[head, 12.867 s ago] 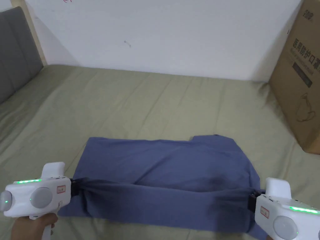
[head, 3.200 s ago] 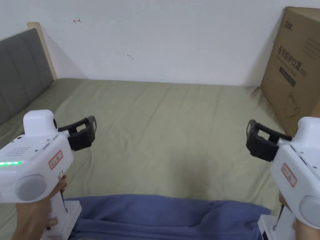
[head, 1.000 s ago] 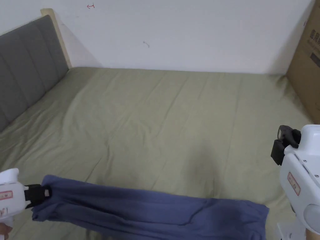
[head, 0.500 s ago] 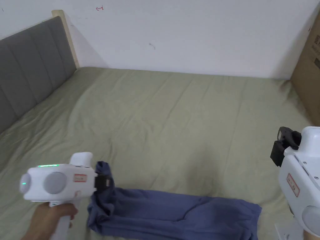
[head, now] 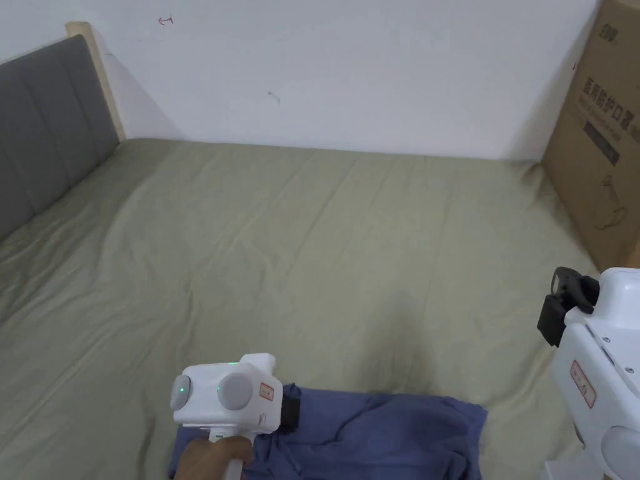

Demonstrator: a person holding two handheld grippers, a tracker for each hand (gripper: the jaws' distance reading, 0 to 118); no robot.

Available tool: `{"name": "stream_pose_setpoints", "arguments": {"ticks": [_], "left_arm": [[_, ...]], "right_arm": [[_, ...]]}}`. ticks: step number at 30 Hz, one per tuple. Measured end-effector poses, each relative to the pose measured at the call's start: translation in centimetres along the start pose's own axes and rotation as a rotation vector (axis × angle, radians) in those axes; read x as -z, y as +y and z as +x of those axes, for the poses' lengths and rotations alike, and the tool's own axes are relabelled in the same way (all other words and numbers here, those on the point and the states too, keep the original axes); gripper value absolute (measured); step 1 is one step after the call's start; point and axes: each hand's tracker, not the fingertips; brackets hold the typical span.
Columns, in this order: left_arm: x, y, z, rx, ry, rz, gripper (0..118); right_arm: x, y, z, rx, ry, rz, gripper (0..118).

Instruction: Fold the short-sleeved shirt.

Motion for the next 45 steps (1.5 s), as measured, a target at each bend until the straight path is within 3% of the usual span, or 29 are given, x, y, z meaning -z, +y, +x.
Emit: {"name": "stream_pose_setpoints", "arguments": {"ticks": [3,4,13,14,15,16,17,18,19,24,29,36,45], "left_arm": [[-0.7,0.0,0.6,-0.069,-0.122,0.0,98],[-1.5,0.0,0.9,-0.057,-0.132,0.026,105],[-11.2,0.4,0.3,0.045,-0.052,0.422,104],[-12.0,0.3,0.0,0.047,-0.03,0.462,103],[-12.8,0.0,-0.6,0.045,-0.005,0.509,93],[-13.4,-0.2,-1.1,0.047,0.007,0.544,77],[-13.9,-0.4,-1.6,0.041,0.01,0.568,53],[-14.0,-0.4,-2.1,0.037,0.01,0.571,13],[-14.0,-0.5,-2.6,0.038,0.014,0.564,0],[-11.8,-1.7,-4.0,0.055,0.084,0.53,0],[-6.4,-3.4,-3.8,0.108,0.164,0.381,0],[-0.1,-5.1,-1.8,0.164,0.154,0.216,0],[3.1,-5.1,2.3,0.206,0.13,0.197,0]], "right_arm": [[0.0,-0.1,0.5,0.003,-0.011,-0.003,0],[0.0,-0.1,0.6,0.005,-0.013,-0.004,0],[-0.2,0.3,0.0,0.013,0.003,0.008,0],[-0.2,0.3,-0.1,0.013,0.008,0.009,0],[-0.1,0.4,-0.3,0.011,0.011,0.009,0],[-0.1,0.4,-0.4,0.011,0.013,0.01,0],[-0.1,0.4,-0.5,0.012,0.015,0.01,0],[0.0,0.4,-0.5,0.014,0.019,0.01,0],[0.0,0.4,-0.6,0.015,0.021,0.01,0],[0.2,0.3,-1.0,0.015,0.028,0.008,0],[0.3,0.1,-1.1,0.007,0.032,-0.001,0],[0.4,-0.2,-0.1,0.006,0.011,-0.017,0],[0.5,-0.6,1.3,0.004,-0.029,-0.038,0]]}}
